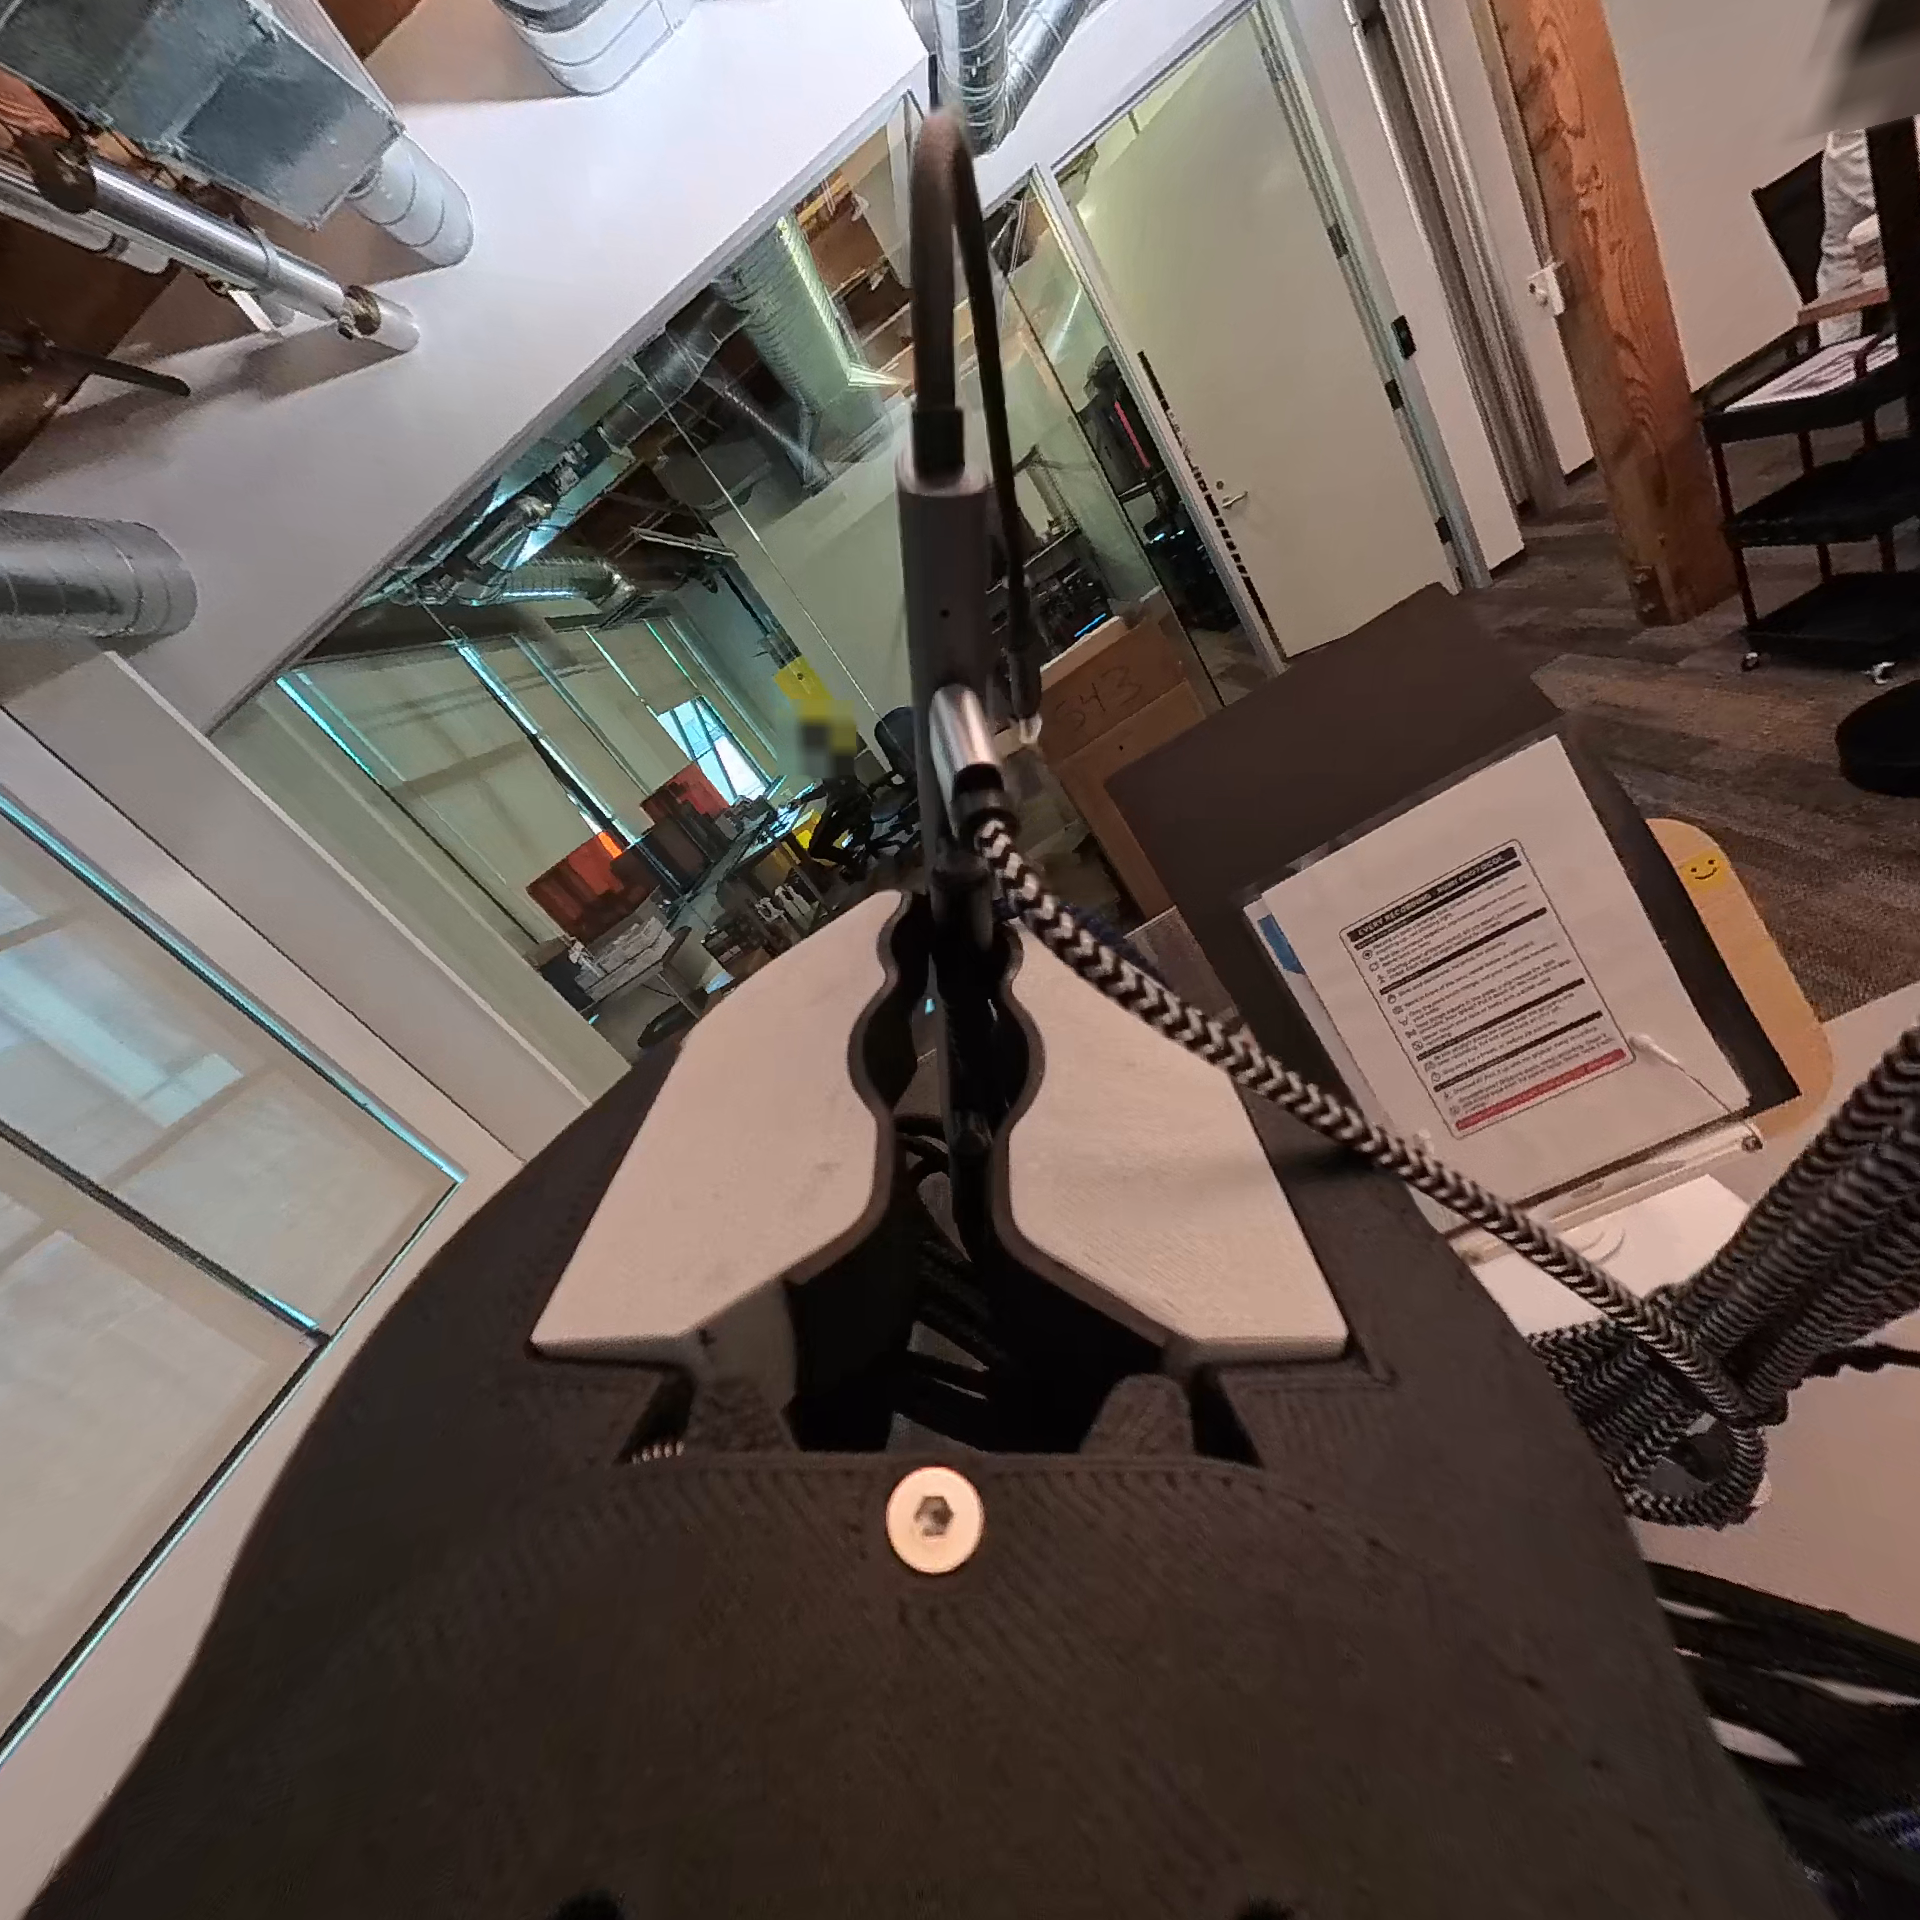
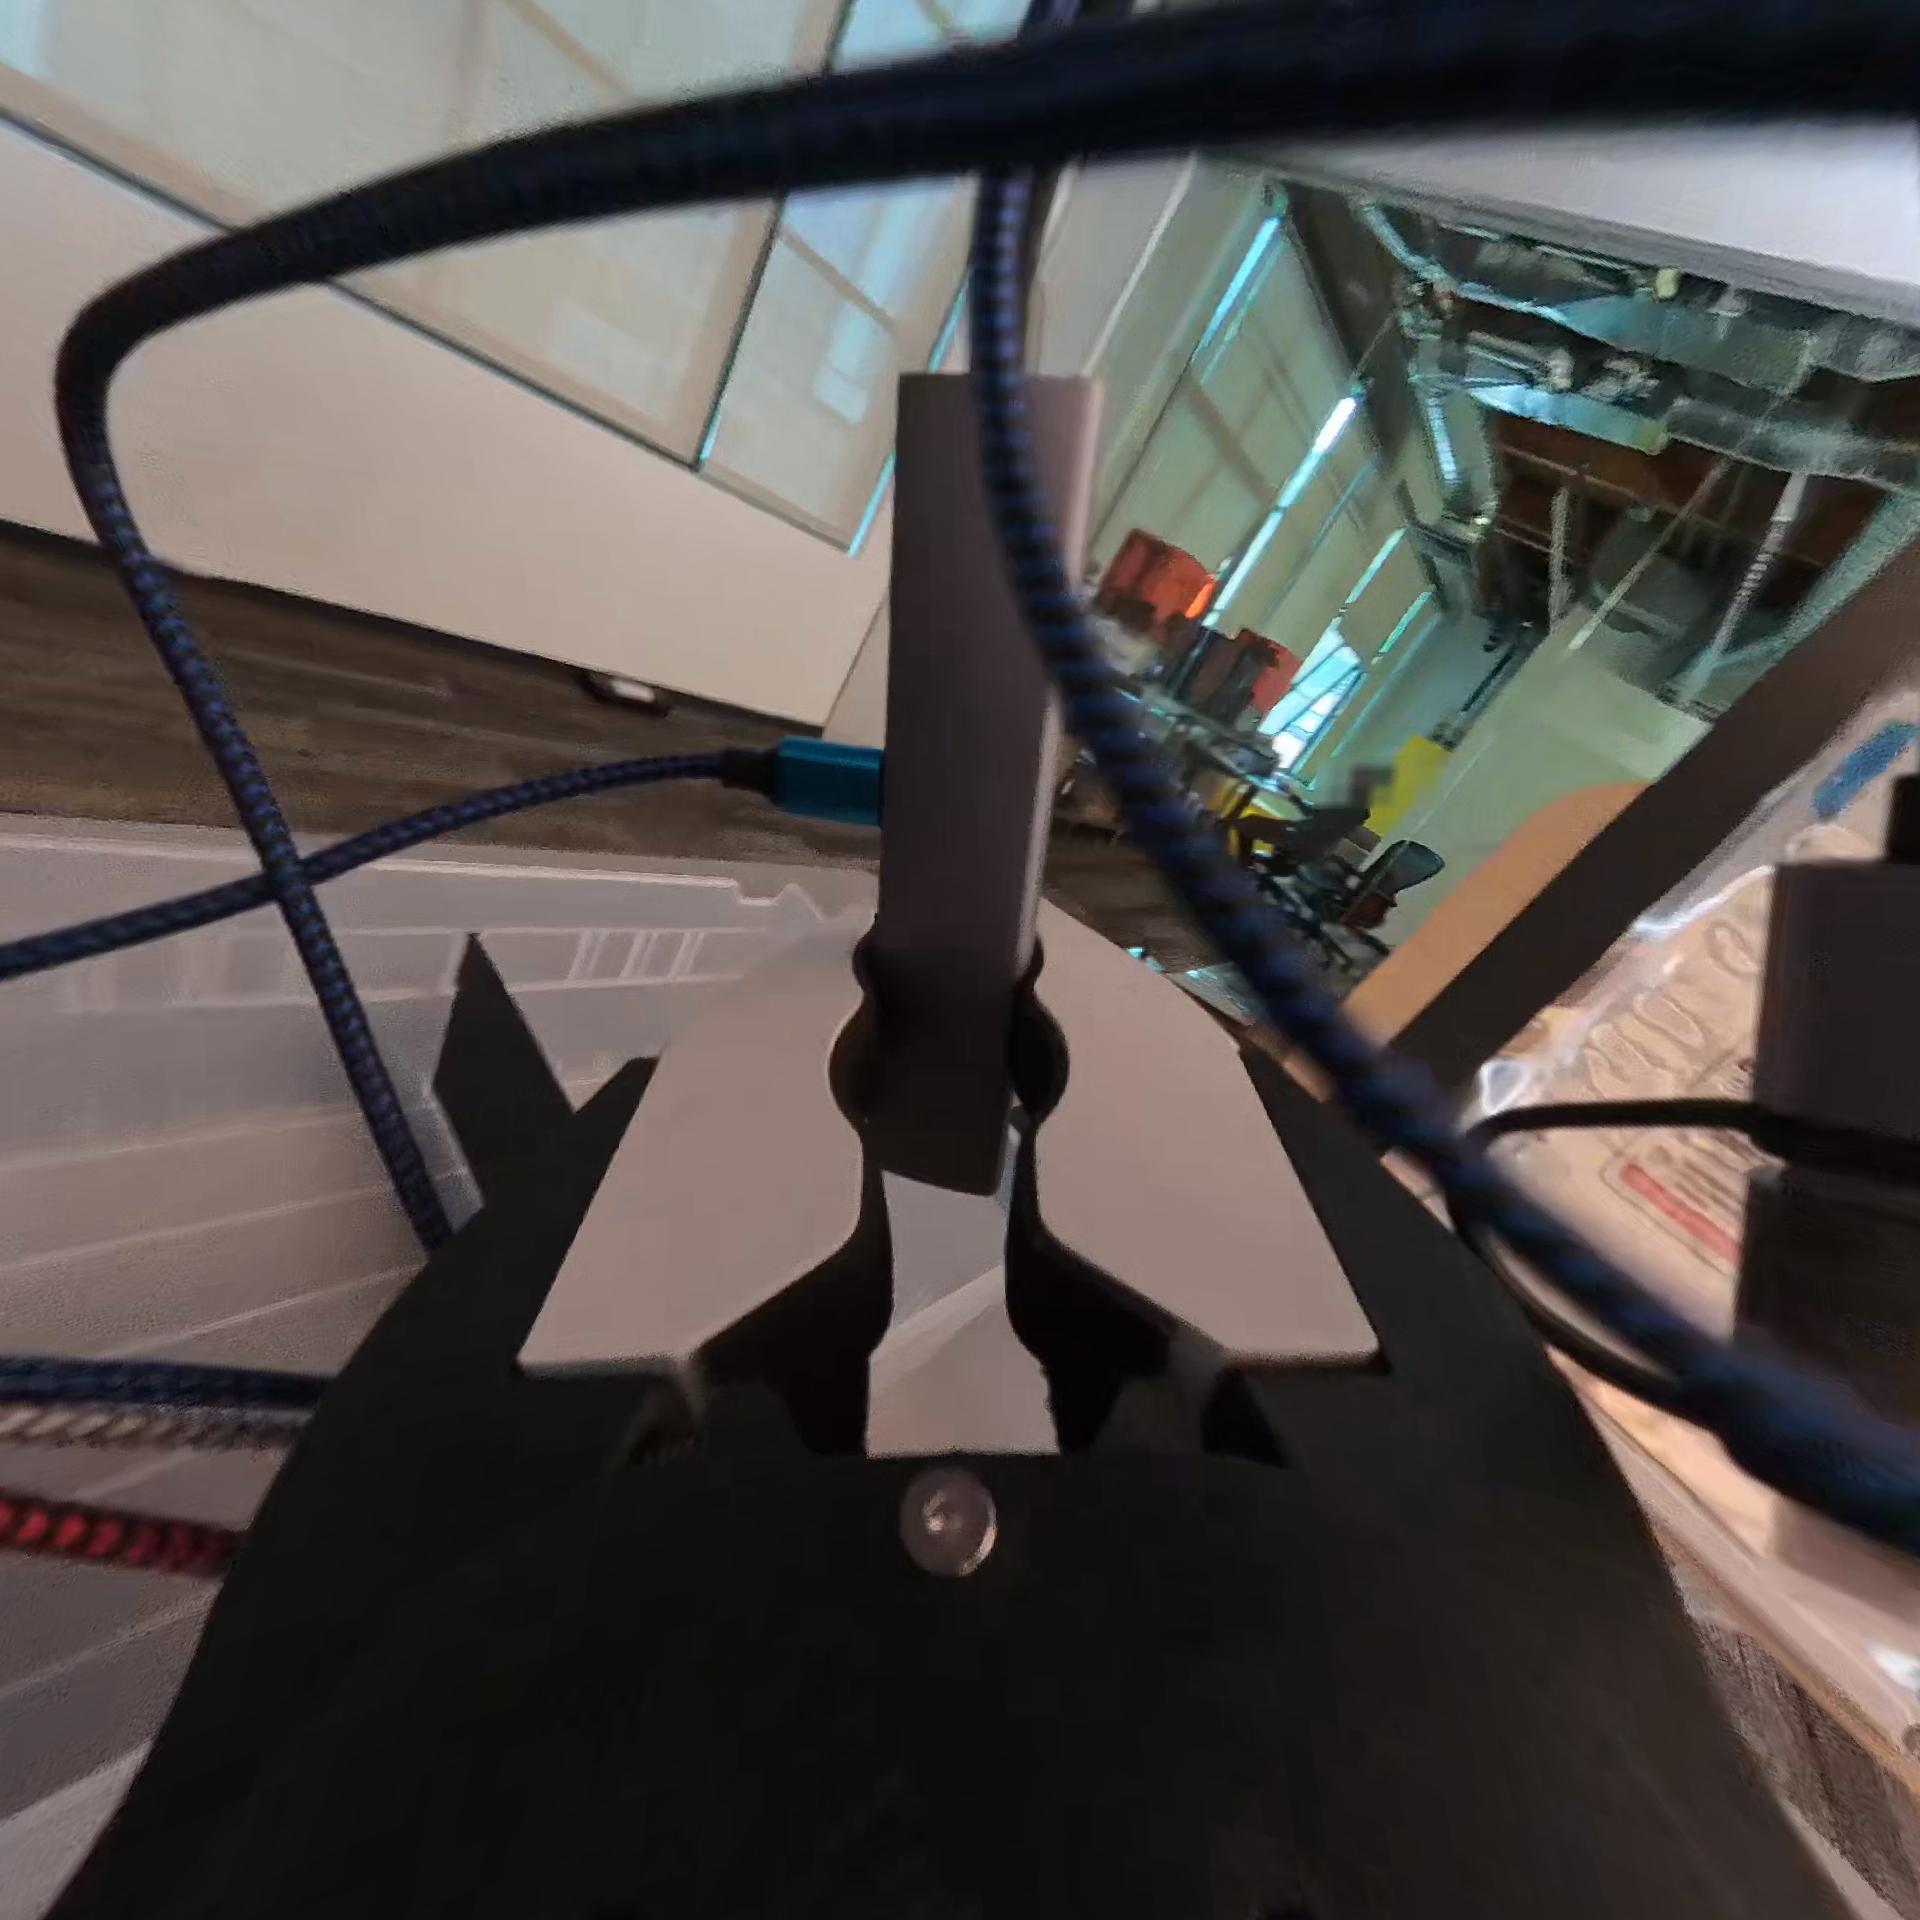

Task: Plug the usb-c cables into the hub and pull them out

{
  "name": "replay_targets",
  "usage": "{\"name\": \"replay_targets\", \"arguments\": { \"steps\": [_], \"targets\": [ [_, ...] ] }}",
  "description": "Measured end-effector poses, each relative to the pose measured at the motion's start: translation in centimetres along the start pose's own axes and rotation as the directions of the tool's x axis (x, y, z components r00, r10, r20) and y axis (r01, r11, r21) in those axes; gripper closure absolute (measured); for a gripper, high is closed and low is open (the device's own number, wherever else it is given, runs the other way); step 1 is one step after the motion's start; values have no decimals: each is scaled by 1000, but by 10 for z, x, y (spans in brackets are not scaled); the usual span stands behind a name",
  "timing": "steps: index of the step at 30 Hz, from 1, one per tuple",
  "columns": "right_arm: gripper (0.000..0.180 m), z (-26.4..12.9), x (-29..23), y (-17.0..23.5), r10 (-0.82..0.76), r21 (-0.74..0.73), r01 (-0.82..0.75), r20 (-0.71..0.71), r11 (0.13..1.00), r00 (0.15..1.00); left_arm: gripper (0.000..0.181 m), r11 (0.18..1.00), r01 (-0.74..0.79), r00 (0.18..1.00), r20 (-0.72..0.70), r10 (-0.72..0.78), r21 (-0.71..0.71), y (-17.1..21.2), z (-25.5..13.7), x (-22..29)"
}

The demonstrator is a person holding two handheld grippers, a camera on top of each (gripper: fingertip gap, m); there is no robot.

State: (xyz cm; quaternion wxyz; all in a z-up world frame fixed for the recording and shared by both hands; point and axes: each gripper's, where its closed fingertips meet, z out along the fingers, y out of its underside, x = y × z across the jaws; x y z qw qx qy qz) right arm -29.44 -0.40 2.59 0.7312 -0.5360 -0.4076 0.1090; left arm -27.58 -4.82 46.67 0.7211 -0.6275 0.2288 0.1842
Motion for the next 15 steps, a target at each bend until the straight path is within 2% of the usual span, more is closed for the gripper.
{"name": "replay_targets", "arguments": {
  "steps": [4, 8, 12, 15],
  "targets": [
    [158, -17, -9, -16, -205, -23, 209, 127, 978, 971, 170, 999, -27, 999, 28, 28, -37, 9, -3, -11],
    [159, -42, -4, -28, -431, -19, 450, 255, 893, 866, 170, 998, -12, 999, 32, 14, -65, 23, -6, -22],
    [159, -71, 13, -31, -605, -17, 661, 383, 751, 698, 170, 993, -2, 1000, -4, 2, -115, 43, -3, -24],
    [159, -94, 19, -36, -688, 42, 776, 493, 630, 532, 170, 987, -23, 999, -49, 15, -158, 62, 2, -14]
  ]
}}
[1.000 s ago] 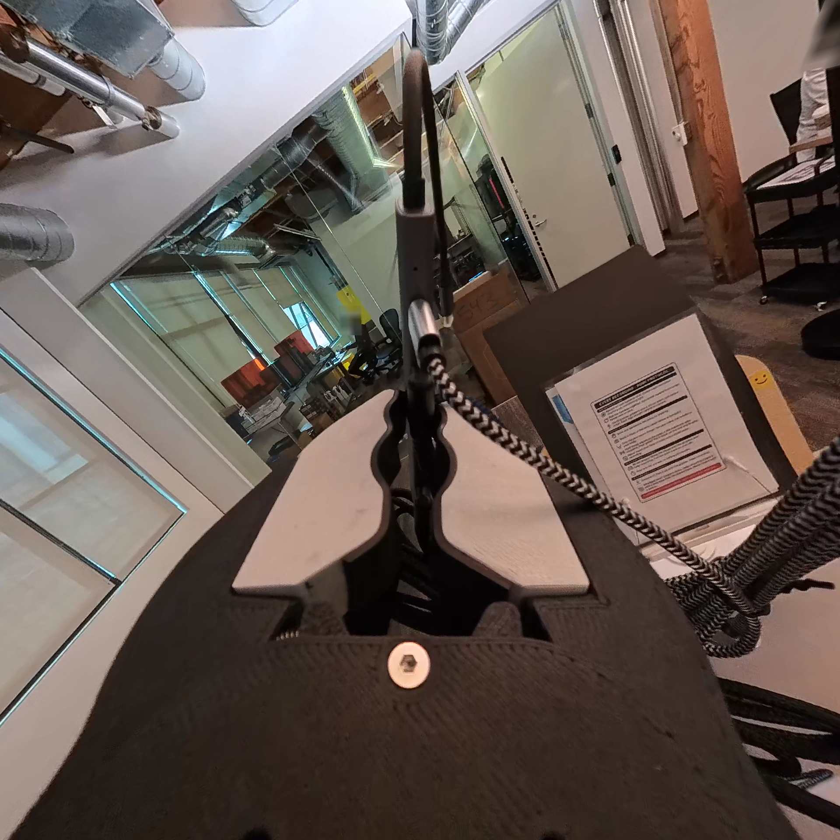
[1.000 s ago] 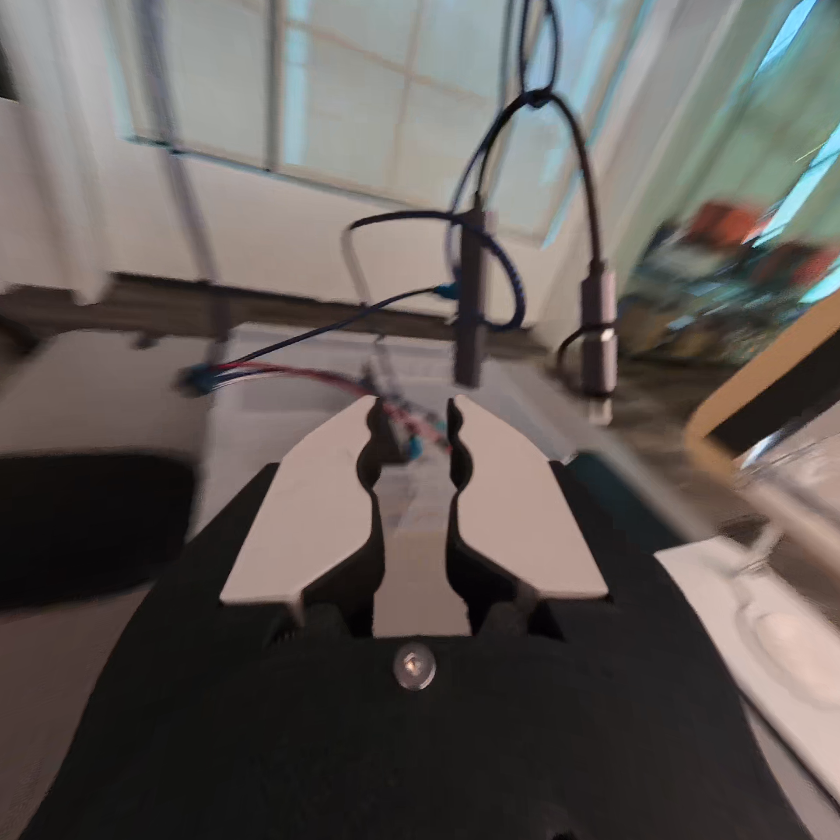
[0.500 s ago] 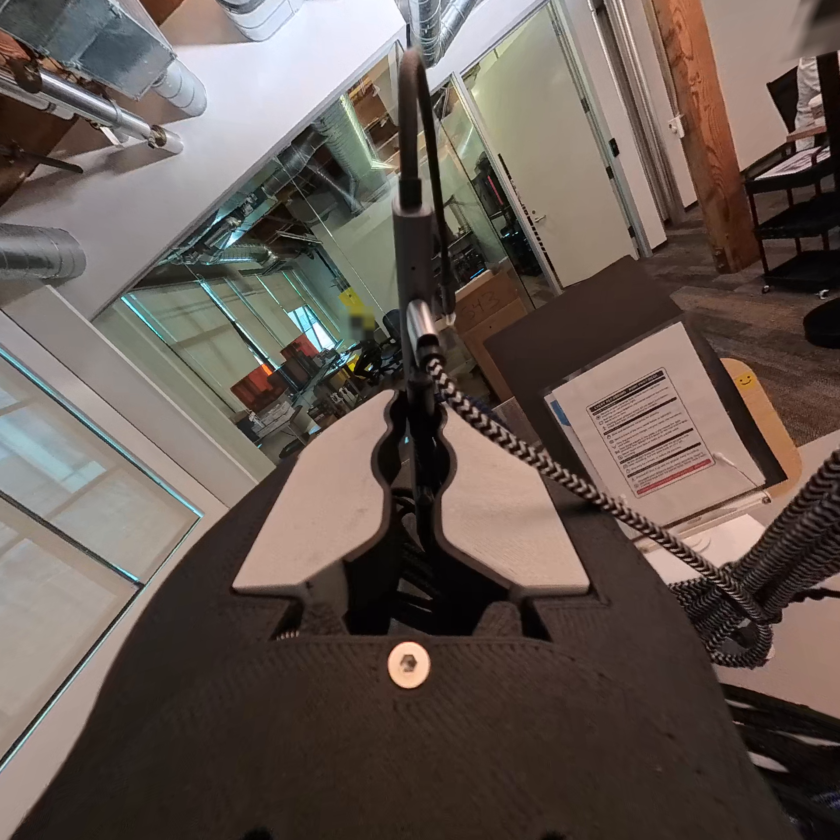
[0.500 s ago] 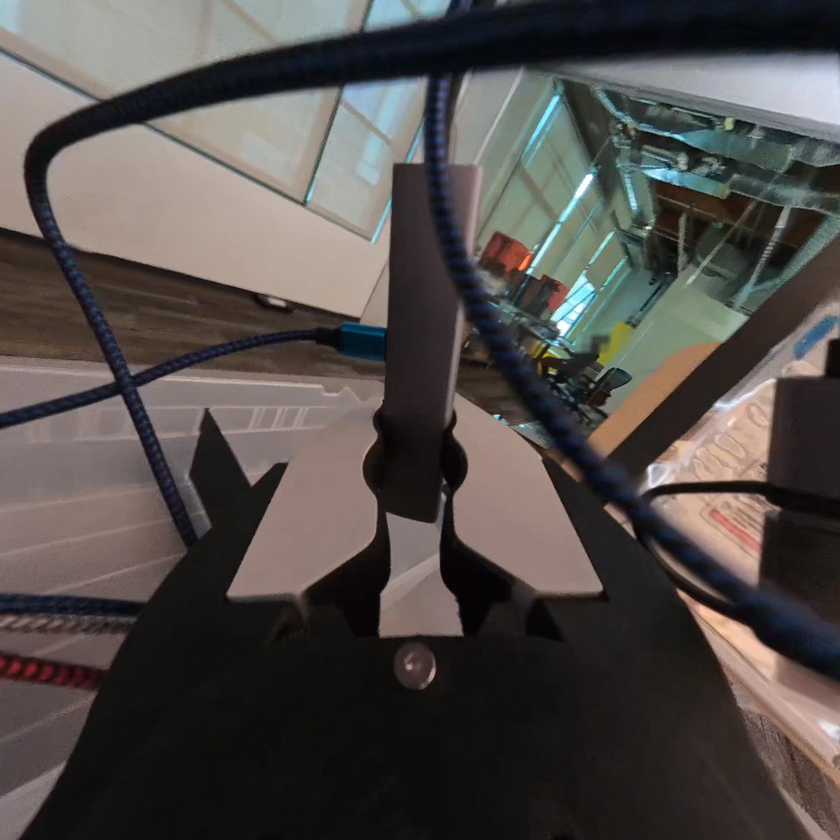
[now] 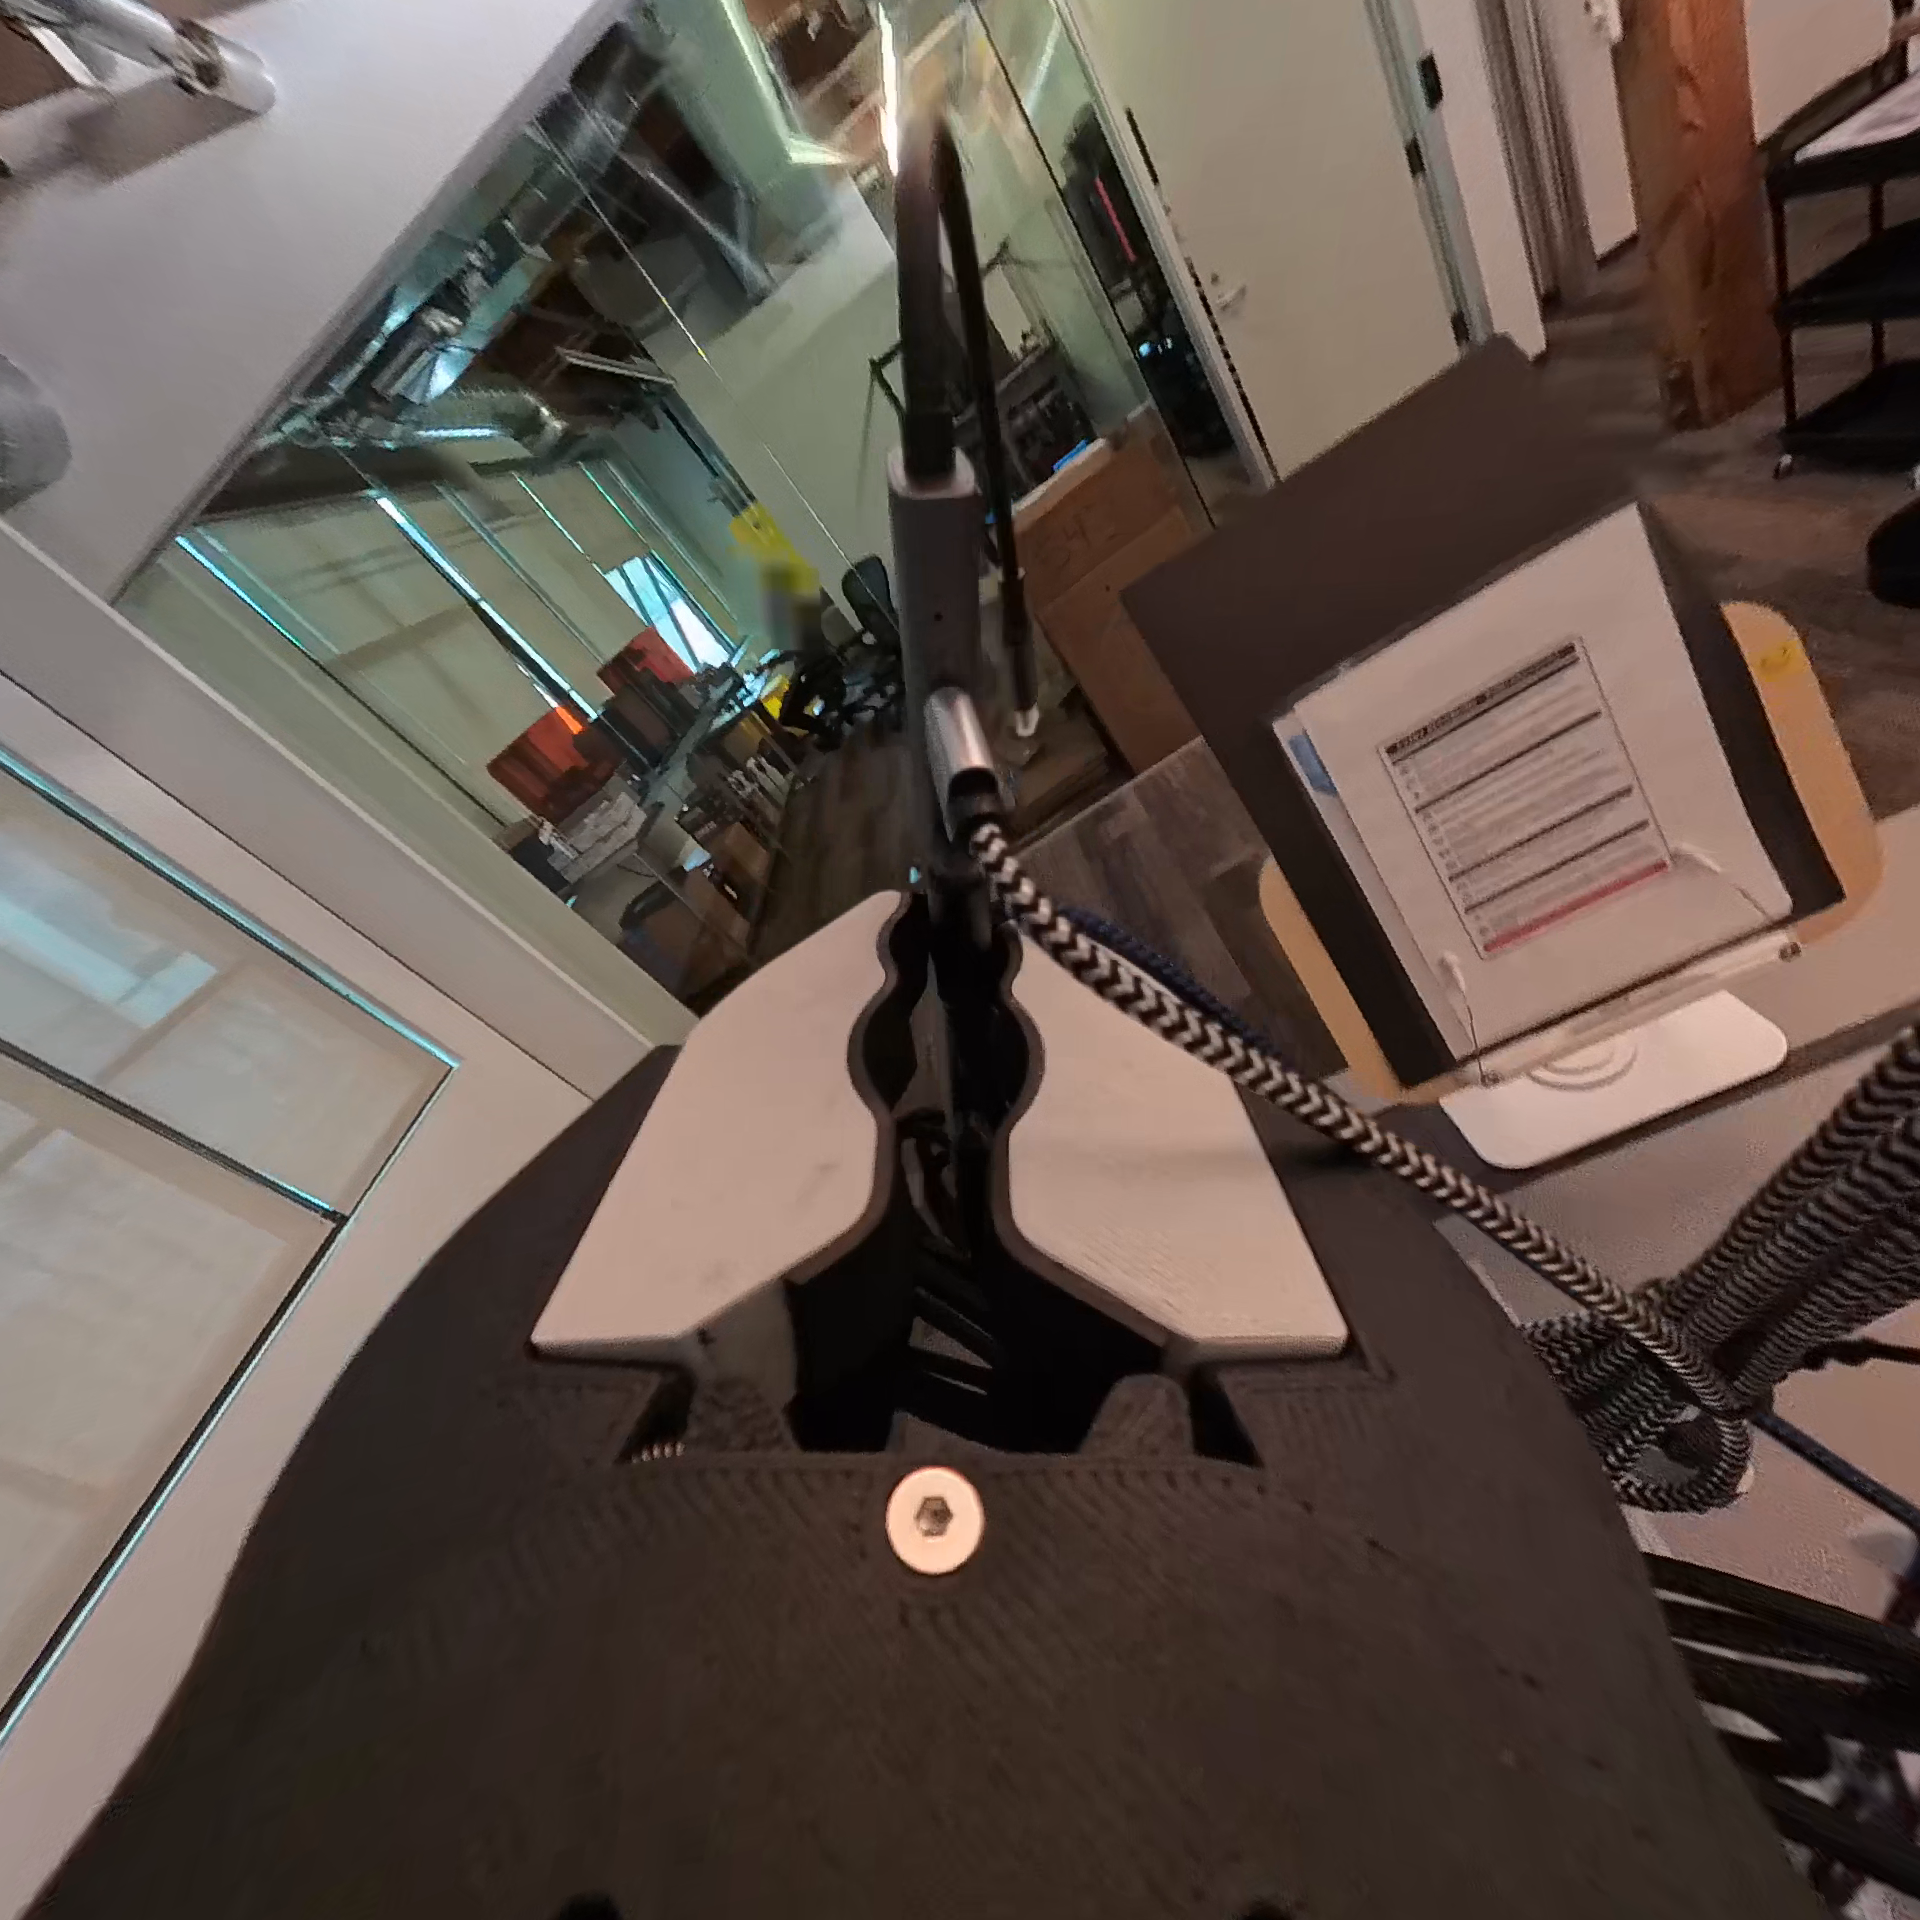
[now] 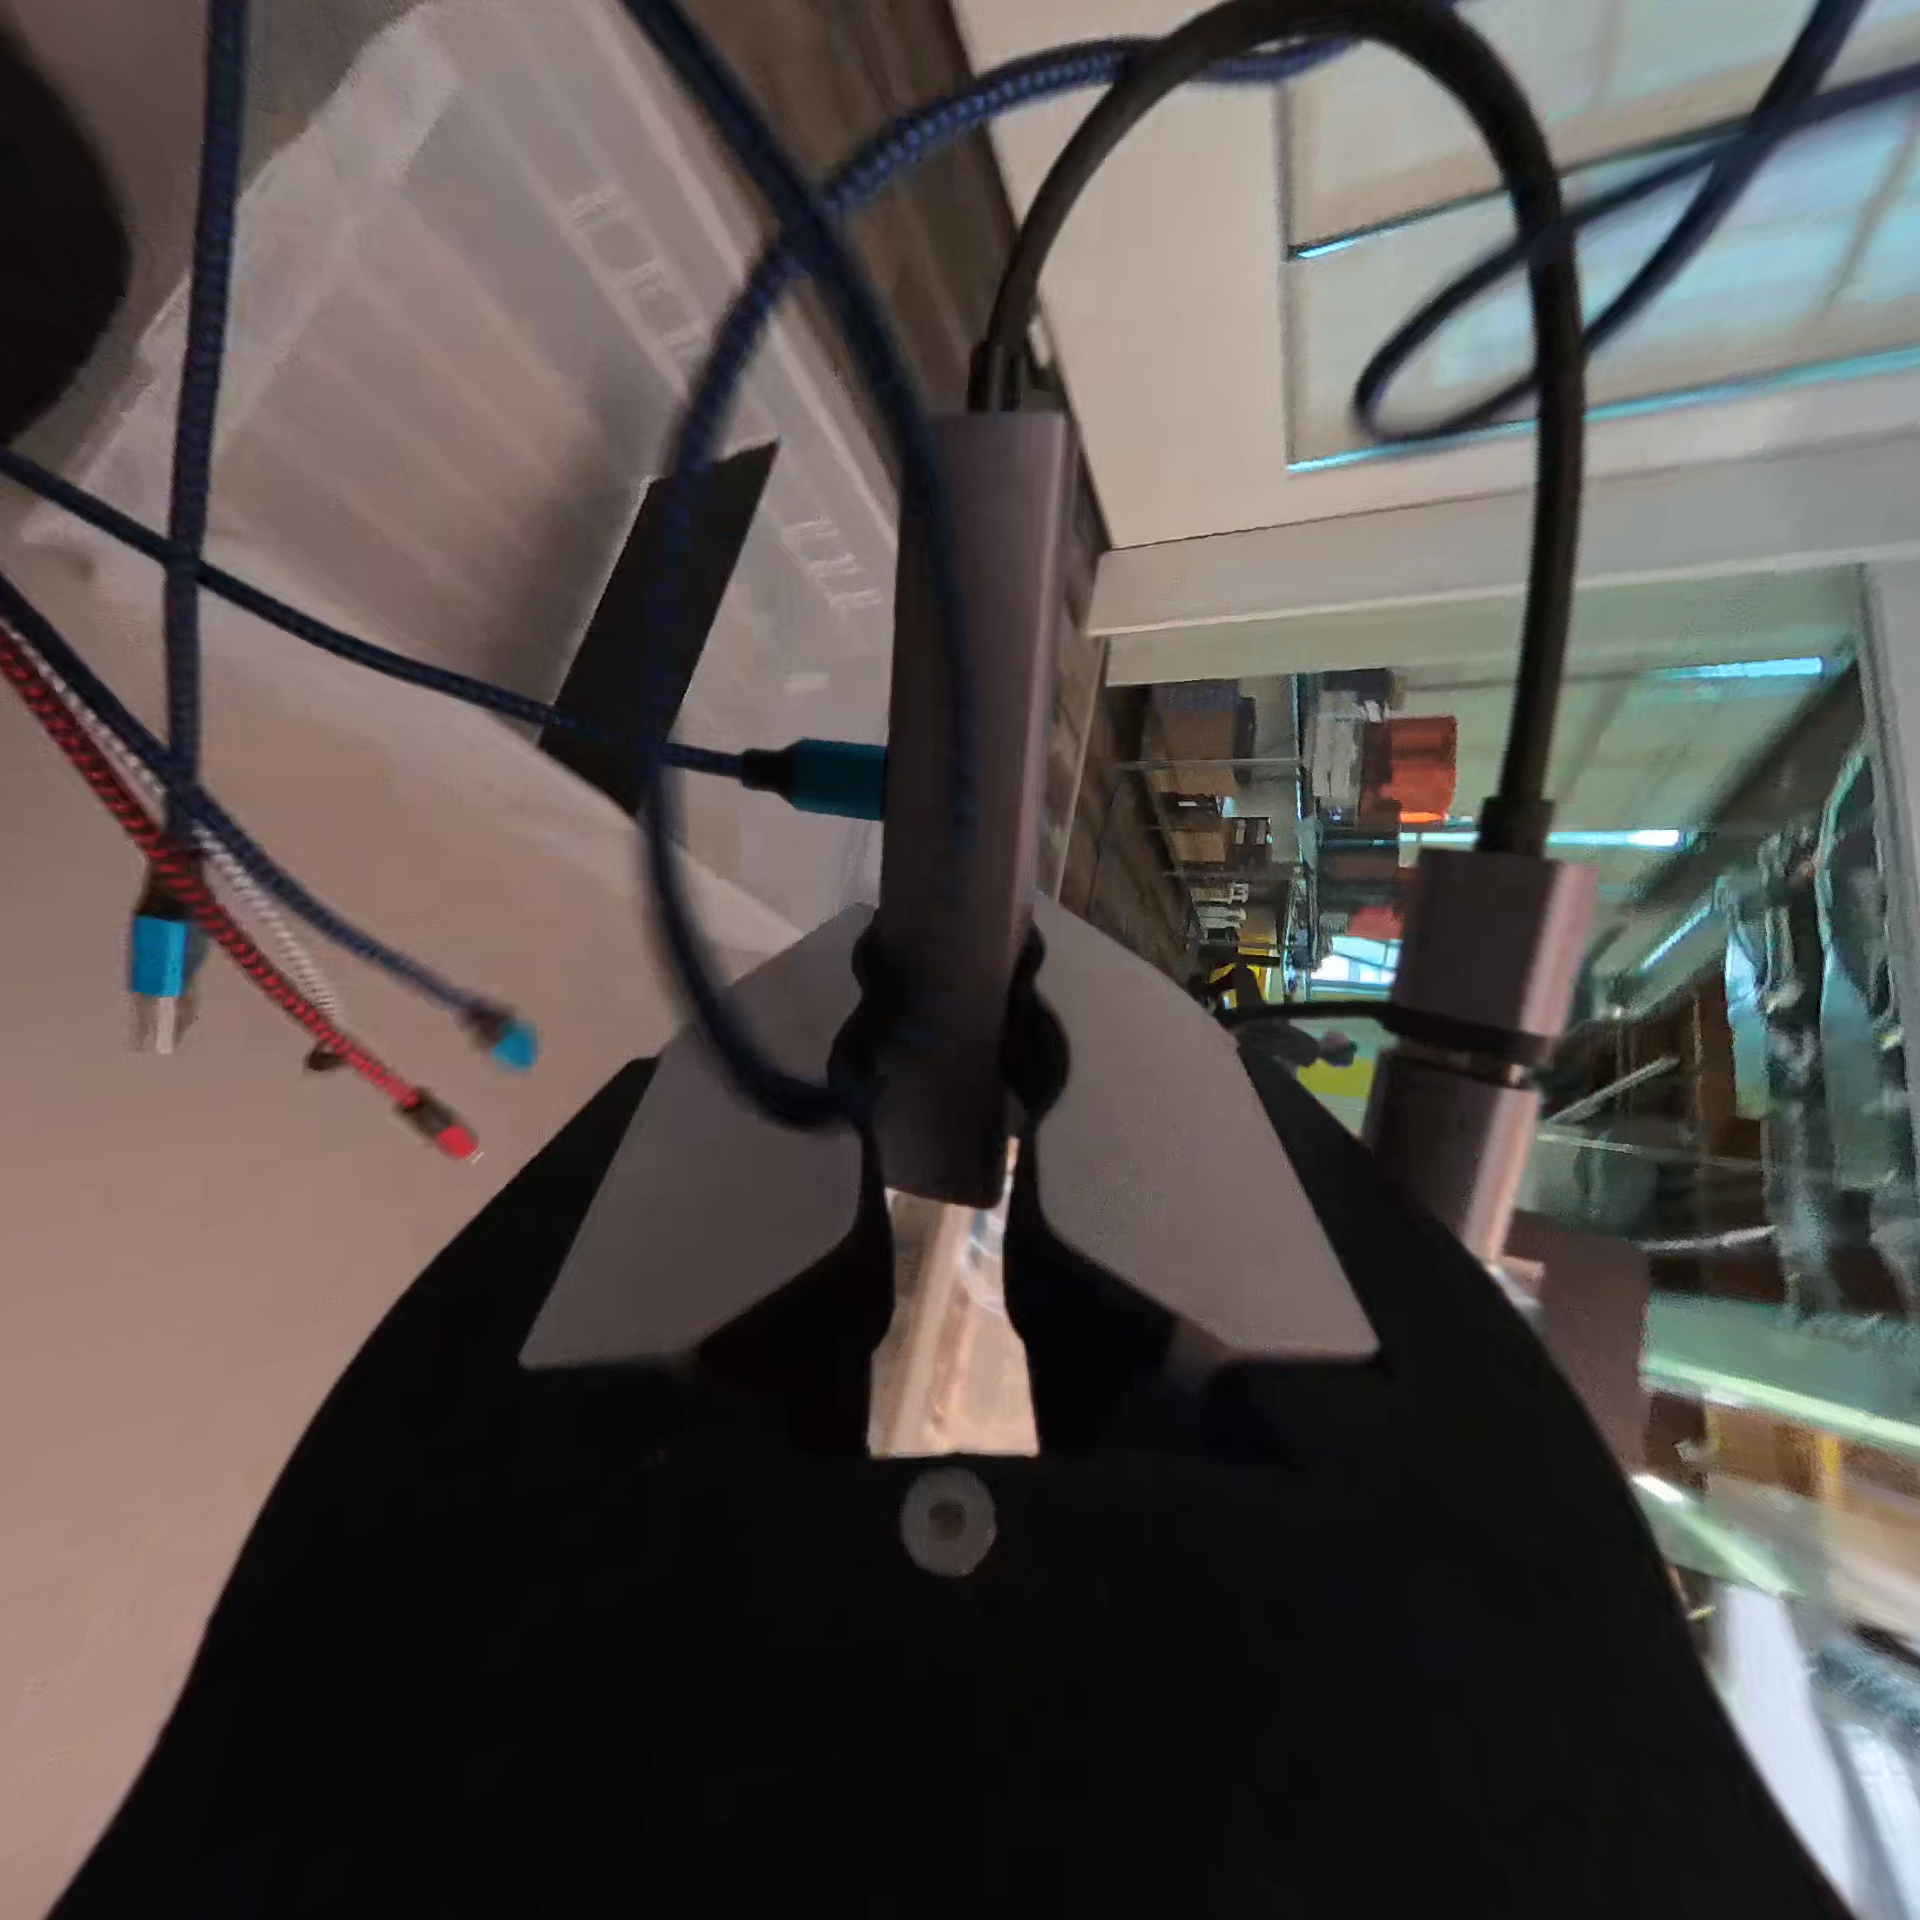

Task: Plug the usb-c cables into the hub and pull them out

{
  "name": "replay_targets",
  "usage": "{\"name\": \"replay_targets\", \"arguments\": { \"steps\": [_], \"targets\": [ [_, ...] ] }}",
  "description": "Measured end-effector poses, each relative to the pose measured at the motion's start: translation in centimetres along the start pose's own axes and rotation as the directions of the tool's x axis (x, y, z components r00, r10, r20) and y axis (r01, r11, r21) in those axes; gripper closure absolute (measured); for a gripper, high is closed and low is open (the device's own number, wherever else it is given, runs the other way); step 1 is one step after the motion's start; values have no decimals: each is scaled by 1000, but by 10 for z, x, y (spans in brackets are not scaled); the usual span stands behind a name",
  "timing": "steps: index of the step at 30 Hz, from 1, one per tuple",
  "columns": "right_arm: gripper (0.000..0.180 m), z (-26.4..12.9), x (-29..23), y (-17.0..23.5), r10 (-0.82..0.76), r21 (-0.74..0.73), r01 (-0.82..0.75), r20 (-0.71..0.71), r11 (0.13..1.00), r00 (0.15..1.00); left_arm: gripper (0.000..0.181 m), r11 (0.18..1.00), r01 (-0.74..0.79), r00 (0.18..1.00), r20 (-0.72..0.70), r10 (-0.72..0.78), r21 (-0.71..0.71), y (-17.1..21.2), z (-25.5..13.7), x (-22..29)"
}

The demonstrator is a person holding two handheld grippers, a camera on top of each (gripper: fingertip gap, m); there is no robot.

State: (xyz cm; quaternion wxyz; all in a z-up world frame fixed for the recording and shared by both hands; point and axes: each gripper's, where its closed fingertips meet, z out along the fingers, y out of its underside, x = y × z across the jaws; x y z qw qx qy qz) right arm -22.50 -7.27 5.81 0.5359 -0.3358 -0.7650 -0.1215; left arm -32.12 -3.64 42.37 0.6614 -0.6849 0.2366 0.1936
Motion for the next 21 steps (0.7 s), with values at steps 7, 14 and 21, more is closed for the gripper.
{"name": "replay_targets", "arguments": {
  "steps": [7, 14, 21],
  "targets": [
    [159, -51, 1, 12, -355, -101, 383, 219, 918, 909, 170, 998, -26, 996, -90, 21, -49, 34, 25, 44],
    [159, -94, 11, 54, -486, -318, 659, 477, 682, 732, 170, 996, 84, 962, -260, -82, -1, 51, 42, 100],
    [159, -110, 28, 69, -500, -420, 772, 592, 478, 632, 170, 977, 211, 918, -344, -200, -6, 61, 49, 131]
  ]
}}
